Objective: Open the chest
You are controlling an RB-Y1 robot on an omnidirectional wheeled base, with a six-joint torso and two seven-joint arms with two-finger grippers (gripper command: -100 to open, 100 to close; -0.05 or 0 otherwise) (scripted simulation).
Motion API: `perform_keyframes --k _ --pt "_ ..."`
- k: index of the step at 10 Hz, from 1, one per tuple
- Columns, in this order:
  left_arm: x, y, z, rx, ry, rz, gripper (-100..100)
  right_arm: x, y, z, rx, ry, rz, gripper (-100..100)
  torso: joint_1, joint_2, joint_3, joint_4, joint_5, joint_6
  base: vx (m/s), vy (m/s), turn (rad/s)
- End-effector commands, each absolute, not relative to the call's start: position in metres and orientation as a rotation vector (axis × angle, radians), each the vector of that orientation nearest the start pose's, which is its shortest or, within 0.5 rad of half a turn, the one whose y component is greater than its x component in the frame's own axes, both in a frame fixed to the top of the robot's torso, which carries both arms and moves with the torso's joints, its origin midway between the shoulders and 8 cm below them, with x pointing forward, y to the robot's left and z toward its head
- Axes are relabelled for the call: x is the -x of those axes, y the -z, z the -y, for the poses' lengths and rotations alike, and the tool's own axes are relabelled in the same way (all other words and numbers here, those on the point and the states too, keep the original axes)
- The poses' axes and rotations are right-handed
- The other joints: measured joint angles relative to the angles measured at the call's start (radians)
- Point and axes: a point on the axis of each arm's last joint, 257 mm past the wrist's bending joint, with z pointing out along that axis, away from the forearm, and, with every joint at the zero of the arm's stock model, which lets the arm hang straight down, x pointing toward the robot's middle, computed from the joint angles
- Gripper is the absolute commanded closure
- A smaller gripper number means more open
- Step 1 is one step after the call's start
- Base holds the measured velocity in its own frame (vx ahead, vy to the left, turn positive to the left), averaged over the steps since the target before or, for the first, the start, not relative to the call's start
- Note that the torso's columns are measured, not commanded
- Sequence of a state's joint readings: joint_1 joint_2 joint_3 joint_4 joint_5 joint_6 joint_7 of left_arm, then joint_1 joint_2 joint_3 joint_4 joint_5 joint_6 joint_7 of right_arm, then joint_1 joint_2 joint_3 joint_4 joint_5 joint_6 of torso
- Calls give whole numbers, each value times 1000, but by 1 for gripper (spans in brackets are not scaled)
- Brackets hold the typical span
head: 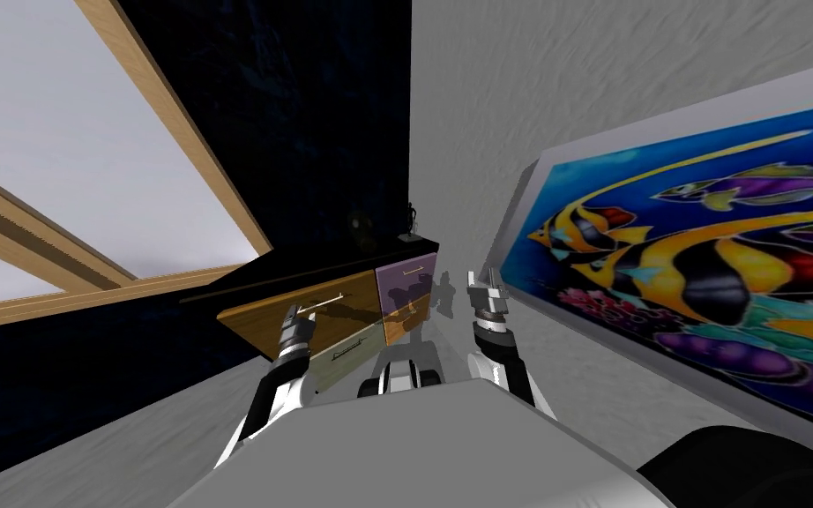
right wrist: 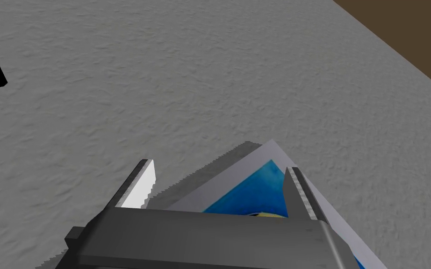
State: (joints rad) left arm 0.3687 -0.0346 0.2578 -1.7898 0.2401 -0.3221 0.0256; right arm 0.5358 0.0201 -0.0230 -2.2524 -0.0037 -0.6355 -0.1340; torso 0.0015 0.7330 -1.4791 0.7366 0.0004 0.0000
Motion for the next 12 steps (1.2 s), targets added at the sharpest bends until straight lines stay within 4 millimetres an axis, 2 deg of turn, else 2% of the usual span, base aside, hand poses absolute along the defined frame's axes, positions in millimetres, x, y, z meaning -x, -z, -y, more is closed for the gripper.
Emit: perform_keyframes --k 1,3,7,10,12 --pt "-396 206 -418 1305 1099 -663 100 -321 -26 290 -652 -1410 -506 0 -2 4 2 1 0 0 -43 -6 18" --pt "-394 195 -419 1291 1104 -659 100 -321 -26 290 -652 -1410 -506 0 1 5 5 -3 5 2 -66 -39 19" --pt "-392 192 -419 1291 1103 -662 100 -321 -27 289 -652 -1410 -505 0 0 3 3 0 2 2 -155 -75 8" --pt "-373 197 -434 1286 1133 -686 100 -321 -26 290 -652 -1410 -506 0 2 0 0 -1 1 -5 26 -107 142" --pt "-368 196 -440 1277 1143 -704 100 -321 -26 290 -652 -1410 -506 0 3 4 3 0 3 1 26 -90 73"
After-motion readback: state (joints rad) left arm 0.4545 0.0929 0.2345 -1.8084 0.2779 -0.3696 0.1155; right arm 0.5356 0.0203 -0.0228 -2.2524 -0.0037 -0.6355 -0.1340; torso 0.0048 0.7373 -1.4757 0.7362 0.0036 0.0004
